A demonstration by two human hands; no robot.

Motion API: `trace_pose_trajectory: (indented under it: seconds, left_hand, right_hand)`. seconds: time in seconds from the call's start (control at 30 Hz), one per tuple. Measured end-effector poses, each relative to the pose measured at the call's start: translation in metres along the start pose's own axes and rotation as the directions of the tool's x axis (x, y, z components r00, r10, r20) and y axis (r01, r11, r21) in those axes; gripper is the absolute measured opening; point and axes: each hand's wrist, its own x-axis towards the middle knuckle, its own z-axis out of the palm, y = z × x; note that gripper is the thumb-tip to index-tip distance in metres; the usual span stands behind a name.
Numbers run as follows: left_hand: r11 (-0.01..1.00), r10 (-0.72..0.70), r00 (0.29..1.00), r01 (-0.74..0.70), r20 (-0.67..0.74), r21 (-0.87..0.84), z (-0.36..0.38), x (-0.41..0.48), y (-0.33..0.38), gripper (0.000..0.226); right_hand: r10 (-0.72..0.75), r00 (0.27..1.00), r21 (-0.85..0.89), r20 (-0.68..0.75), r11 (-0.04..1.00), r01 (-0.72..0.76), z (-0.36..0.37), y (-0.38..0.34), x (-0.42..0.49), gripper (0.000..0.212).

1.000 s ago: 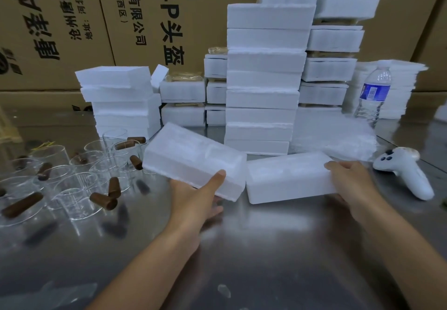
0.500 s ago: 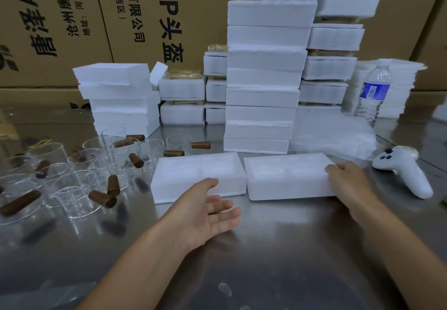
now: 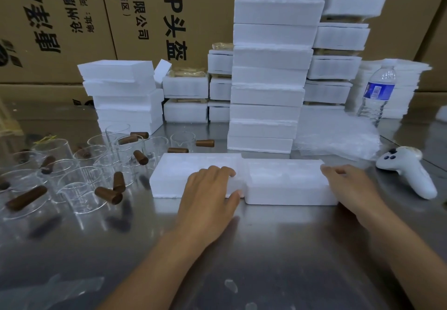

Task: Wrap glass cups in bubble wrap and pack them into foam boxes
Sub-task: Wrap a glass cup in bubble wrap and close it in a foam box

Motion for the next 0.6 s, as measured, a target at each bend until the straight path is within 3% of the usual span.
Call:
trace_pose_trajectory:
  seconds: [0.13, 0.27, 0.37, 0.43, 0.5, 0.6]
  left_hand:
    - [1.000, 0.009, 1.000, -0.009, -0.024, 0.011, -0.003, -0.001, 0.005, 0.034]
    - [1.000, 0.017, 0.999, -0.017, -0.027, -0.007, -0.005, -0.001, 0.005, 0.032]
    - [0.991, 0.010, 0.996, -0.022, -0.089, -0.130, -0.004, 0.000, 0.004, 0.025]
    - [0.953, -0.044, 0.989, -0.001, -0.142, -0.302, -0.005, 0.004, 0.004, 0.012]
    - [0.882, -0.129, 0.972, 0.023, -0.194, -0.471, -0.006, 0.010, 0.004, 0.007]
    - [0.784, -0.266, 0.924, 0.041, -0.275, -0.619, -0.008, 0.016, -0.001, 0.020]
  right_hand:
    - [0.003, 1.000, 0.010, -0.013, 1.000, -0.003, -0.002, 0.001, -0.001, 0.043]
    - [0.049, 0.998, 0.055, -0.028, 0.997, -0.048, -0.010, -0.003, 0.002, 0.033]
    - [-0.111, 0.974, -0.061, -0.199, 0.993, 0.101, -0.007, -0.019, 0.001, 0.028]
    - [-0.342, 0.910, -0.070, -0.236, 0.940, 0.335, 0.008, -0.042, -0.004, 0.023]
    - [-0.538, 0.833, -0.076, -0.130, 0.843, 0.532, 0.032, -0.071, -0.009, 0.018]
    - [-0.622, 0.771, -0.014, 0.136, 0.777, 0.630, 0.084, -0.115, -0.008, 0.022]
